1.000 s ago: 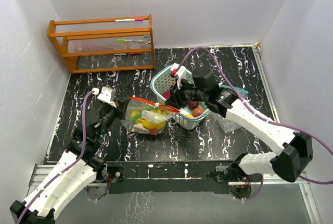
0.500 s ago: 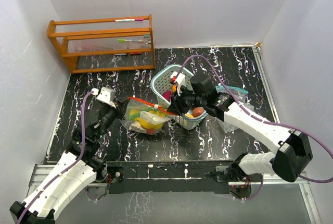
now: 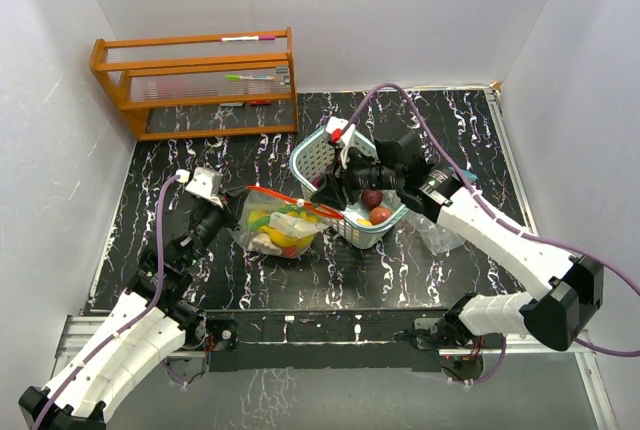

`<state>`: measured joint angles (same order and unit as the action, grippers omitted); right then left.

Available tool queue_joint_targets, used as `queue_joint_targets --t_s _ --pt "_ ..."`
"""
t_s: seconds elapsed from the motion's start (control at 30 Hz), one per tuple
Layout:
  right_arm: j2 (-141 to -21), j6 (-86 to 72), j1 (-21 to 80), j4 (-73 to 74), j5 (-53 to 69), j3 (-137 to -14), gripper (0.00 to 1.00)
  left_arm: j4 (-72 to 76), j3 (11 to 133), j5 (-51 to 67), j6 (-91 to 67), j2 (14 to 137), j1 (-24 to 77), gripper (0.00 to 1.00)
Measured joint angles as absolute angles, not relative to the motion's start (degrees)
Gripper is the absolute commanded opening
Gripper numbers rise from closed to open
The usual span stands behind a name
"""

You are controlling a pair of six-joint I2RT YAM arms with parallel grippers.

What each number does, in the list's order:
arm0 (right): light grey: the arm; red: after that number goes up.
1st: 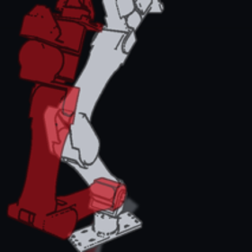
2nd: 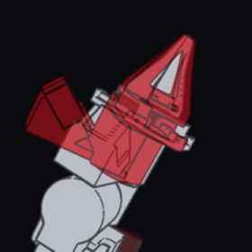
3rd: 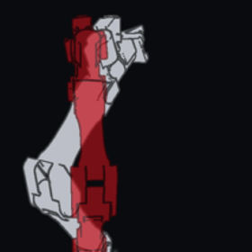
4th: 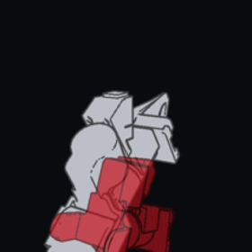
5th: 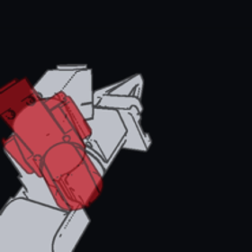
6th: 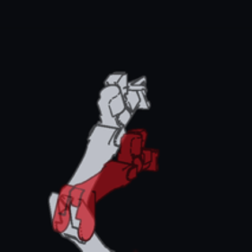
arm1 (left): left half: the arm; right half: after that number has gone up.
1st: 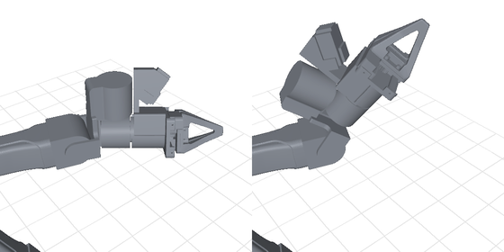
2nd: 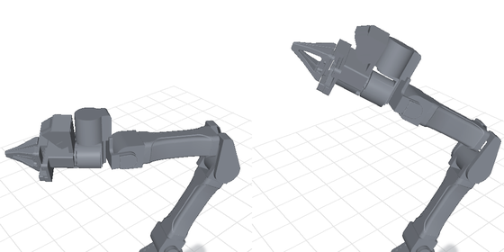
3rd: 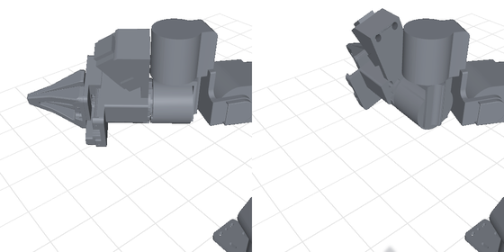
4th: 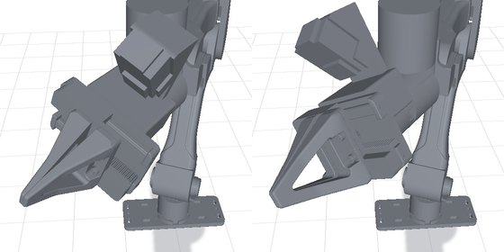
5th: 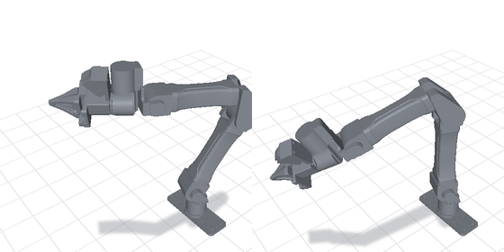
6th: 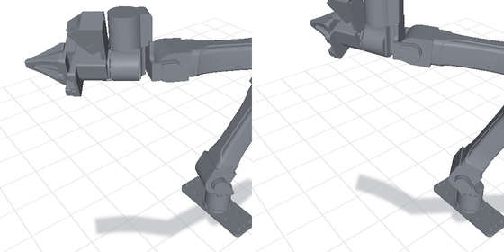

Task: Place the food in the zip-top bag and seal the zipper
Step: Zip the zipper food storage bag at the center of the board.

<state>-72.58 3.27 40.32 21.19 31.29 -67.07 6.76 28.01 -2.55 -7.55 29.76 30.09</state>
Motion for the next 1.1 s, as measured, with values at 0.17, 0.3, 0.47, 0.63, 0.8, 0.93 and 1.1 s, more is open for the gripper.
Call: queue_joint_targets --t_s 0.17,0.3,0.47,0.63,0.8,0.93,1.1 --pt "-77.10 6.07 40.34 20.99 37.28 -71.85 0.44 6.76 28.01 -2.52 -7.57 29.65 30.09 0.00" --pt "-82.61 7.51 40.34 21.63 41.23 -72.58 0.44 6.76 28.01 -2.52 -7.53 29.47 30.09 0.00" --pt "-85.32 8.47 40.34 22.74 43.55 -72.55 0.44 6.76 28.01 -2.52 -7.46 29.36 30.09 0.00" --pt "-85.32 8.86 40.34 22.31 45.34 -72.60 0.44 6.74 28.01 -2.52 -7.46 29.28 30.09 0.00" --pt "-85.34 8.88 40.34 22.06 45.65 -72.60 0.42 6.74 28.01 -2.52 -7.46 29.28 30.09 0.00" --pt "-85.86 8.78 40.34 21.76 45.63 -72.60 0.41 6.63 28.01 -2.52 -7.44 29.02 30.09 0.00" --pt "-86.98 8.21 40.36 20.82 43.77 -72.60 0.41 6.52 28.01 -2.52 -7.46 28.77 30.09 0.00"
